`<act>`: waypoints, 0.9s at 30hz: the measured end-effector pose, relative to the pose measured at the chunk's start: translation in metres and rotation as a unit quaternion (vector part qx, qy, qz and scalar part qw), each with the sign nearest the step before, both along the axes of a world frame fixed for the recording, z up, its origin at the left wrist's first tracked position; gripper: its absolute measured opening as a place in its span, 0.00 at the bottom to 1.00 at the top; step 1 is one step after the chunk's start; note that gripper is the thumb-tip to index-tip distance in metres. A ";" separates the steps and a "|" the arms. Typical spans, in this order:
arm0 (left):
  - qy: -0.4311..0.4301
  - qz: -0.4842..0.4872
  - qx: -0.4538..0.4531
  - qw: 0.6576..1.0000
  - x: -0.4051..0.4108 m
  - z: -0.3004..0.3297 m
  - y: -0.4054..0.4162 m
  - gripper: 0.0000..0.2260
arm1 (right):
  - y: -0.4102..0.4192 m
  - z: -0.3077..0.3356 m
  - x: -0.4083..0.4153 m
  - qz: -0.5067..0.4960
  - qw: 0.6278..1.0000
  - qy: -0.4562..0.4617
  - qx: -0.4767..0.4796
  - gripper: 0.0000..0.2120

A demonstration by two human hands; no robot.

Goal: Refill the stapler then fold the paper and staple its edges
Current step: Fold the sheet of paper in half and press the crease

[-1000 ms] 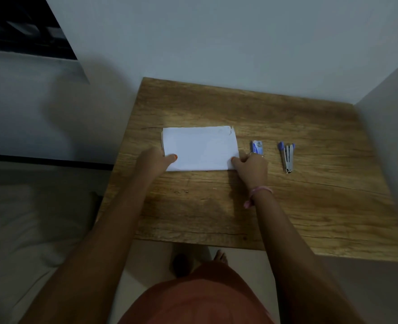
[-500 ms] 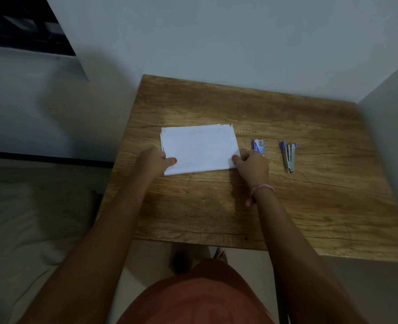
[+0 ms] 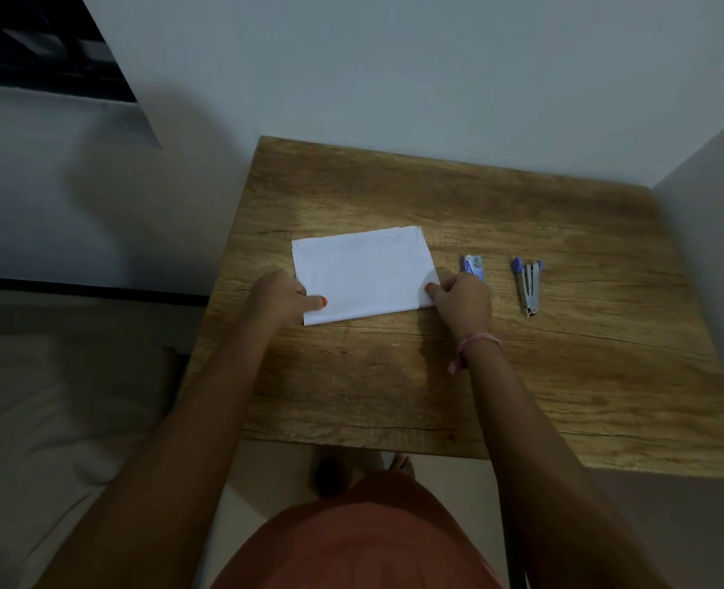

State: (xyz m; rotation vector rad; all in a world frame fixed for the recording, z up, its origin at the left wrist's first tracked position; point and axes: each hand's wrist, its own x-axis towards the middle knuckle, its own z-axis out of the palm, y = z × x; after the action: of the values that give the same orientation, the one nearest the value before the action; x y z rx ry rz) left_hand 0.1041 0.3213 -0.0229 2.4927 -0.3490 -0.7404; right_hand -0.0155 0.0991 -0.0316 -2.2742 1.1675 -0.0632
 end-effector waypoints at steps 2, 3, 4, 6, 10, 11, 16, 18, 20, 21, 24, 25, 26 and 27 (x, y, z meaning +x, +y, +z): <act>0.005 0.003 -0.009 1.000 0.000 0.000 0.000 0.17 | 0.000 -0.001 0.000 -0.005 1.000 0.003 -0.002 0.11; 0.008 0.003 -0.015 1.000 0.000 -0.001 0.000 0.16 | 0.000 -0.002 -0.001 -0.009 1.000 0.003 -0.003 0.11; 0.010 0.003 -0.020 1.000 0.001 -0.001 0.001 0.16 | 0.000 -0.003 -0.001 -0.011 1.000 0.003 -0.004 0.11; 0.013 0.004 -0.026 1.000 0.000 0.000 0.001 0.16 | 0.001 -0.003 0.001 -0.015 1.000 0.008 -0.008 0.11; 0.018 0.012 -0.033 0.999 -0.001 0.001 0.002 0.16 | 0.002 -0.005 0.003 -0.066 0.997 -0.021 0.016 0.14; 0.019 0.016 -0.035 0.999 -0.002 0.001 0.002 0.15 | 0.003 -0.006 0.002 -0.071 0.997 -0.037 0.017 0.15; 0.016 0.033 -0.031 0.999 -0.004 -0.001 -0.001 0.14 | 0.019 -0.010 -0.009 0.001 0.995 -0.055 -0.082 0.08; 0.015 0.045 -0.025 0.999 -0.005 -0.002 -0.002 0.16 | 0.025 -0.012 -0.011 0.066 0.987 -0.014 -0.142 0.09; 0.018 0.056 -0.017 0.998 -0.005 -0.002 -0.003 0.17 | 0.029 -0.012 -0.015 0.095 0.979 0.002 -0.183 0.12; 0.022 0.063 -0.017 0.998 -0.006 -0.001 -0.003 0.17 | 0.030 -0.012 -0.015 0.098 0.977 0.002 -0.190 0.12; 0.028 0.079 -0.019 0.996 -0.006 0.000 -0.005 0.18 | 0.031 -0.013 -0.018 0.126 0.968 0.004 -0.215 0.14; 0.029 0.081 -0.017 0.996 -0.006 0.000 -0.004 0.18 | 0.033 -0.012 -0.019 0.139 0.967 0.015 -0.214 0.15; 0.029 0.082 -0.017 0.996 -0.007 0.000 -0.004 0.18 | 0.034 -0.011 -0.019 0.155 0.963 0.025 -0.220 0.15; 0.030 0.085 -0.017 0.996 -0.007 0.000 -0.004 0.17 | 0.036 -0.010 -0.019 0.172 0.954 0.032 -0.242 0.14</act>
State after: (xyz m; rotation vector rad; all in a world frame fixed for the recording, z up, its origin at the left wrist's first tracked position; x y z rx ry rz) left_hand 0.0969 0.3173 -0.0231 2.4251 -0.1258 -0.7325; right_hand -0.0350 0.1353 -0.0418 -2.9039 0.8303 -0.1548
